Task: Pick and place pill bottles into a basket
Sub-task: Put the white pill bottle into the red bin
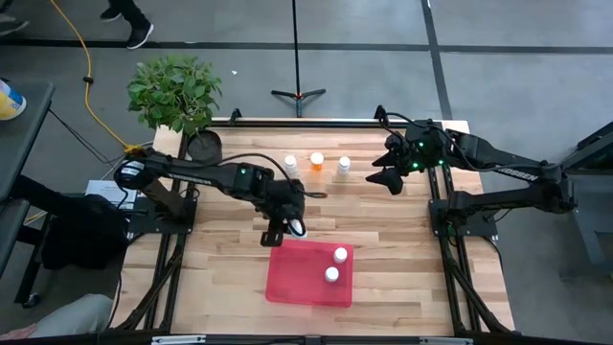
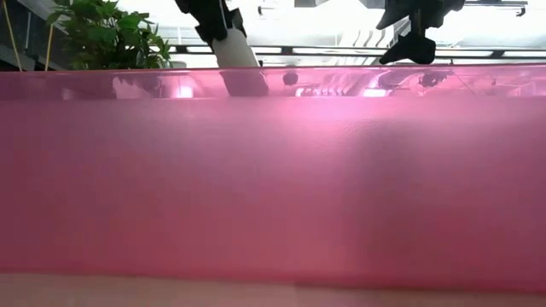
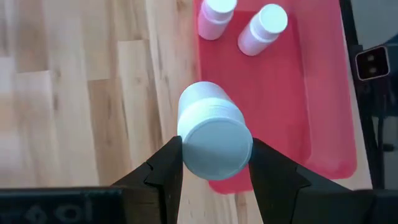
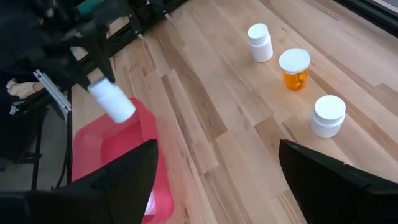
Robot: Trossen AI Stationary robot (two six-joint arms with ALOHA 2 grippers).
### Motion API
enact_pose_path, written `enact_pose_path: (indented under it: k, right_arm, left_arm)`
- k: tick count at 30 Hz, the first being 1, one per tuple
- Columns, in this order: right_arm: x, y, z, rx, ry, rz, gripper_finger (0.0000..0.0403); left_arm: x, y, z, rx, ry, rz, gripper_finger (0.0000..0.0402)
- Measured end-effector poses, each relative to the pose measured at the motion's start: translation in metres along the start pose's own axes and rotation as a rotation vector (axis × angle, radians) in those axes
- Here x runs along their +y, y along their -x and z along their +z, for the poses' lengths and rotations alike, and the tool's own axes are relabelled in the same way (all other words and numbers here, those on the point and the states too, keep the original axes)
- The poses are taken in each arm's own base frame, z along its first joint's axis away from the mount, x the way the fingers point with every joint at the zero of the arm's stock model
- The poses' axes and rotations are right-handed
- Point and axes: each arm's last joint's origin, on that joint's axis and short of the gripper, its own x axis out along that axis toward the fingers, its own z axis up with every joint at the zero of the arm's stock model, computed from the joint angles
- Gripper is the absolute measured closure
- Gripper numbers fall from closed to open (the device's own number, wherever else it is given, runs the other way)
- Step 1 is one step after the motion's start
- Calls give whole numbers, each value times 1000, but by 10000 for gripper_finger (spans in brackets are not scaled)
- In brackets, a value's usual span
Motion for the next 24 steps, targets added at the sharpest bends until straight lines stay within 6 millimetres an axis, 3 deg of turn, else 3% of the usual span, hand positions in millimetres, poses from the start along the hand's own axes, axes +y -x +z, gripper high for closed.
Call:
enact_pose_path:
  k: [10,24]
  right_arm:
    - [0,0,0,-1,-19,-3,80]
    - [0,0,0,-5,-44,-4,80]
  left_arm:
    - [-20,-44,2,95,-73,-11,215]
    - [-26,-72,20,81,-136,27,215]
